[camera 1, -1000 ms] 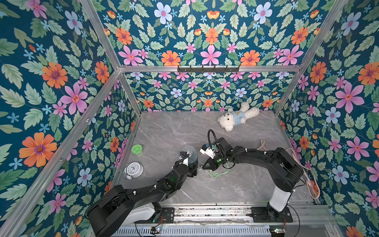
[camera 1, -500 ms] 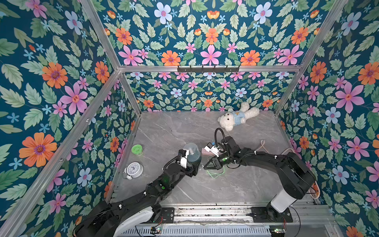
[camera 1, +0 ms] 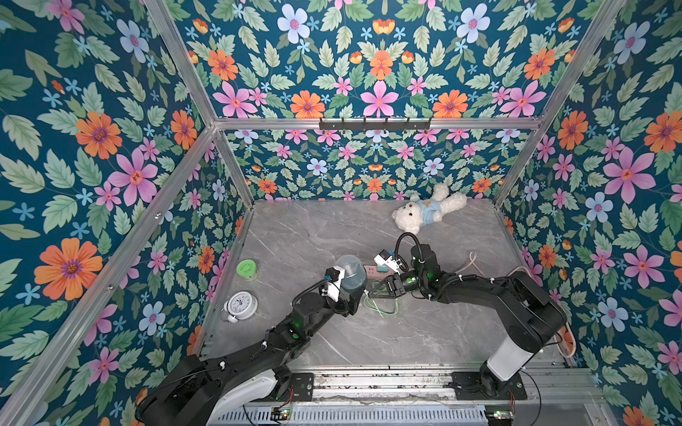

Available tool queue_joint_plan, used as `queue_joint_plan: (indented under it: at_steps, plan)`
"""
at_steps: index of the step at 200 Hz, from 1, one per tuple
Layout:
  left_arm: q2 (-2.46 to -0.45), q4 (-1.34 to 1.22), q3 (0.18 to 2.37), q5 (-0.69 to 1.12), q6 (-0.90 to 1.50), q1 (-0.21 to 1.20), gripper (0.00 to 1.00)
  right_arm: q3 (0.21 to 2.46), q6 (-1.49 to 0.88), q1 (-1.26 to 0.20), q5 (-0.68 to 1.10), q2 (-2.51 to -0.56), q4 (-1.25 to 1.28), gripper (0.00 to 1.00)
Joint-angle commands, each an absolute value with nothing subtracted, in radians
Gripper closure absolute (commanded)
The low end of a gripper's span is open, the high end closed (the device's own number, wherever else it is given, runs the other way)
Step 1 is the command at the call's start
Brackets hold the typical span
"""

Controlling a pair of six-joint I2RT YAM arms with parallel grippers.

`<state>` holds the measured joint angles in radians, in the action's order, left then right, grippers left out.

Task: Charge the cordless meat grinders
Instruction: Insert the charging cable into the cordless meat grinder.

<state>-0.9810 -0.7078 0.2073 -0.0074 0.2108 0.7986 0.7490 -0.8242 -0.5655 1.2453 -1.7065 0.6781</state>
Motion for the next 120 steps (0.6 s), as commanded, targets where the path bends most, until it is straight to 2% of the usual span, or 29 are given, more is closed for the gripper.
queue_joint_plan:
  at_steps: [1,30,79,120]
  plan:
    - [-0.973,-0.845,0.219,0.025,0.177,0.798,0.31,0.729,-1.027,-0.545,1.268,-1.734,0.970,1.00]
    - [-0.965,-0.847,0.223,0.023,0.163,0.798,0.31,0.733,-1.089,-0.543,1.282,-1.771,1.059,1.00]
    - [-0.955,-0.837,0.227,0.013,0.160,0.796,0.32,0.724,-1.050,-0.543,1.276,-1.756,1.019,1.00]
    - [-0.985,-0.806,0.248,0.017,0.161,0.797,0.32,0.731,-0.950,-0.543,1.250,-1.717,0.828,1.00]
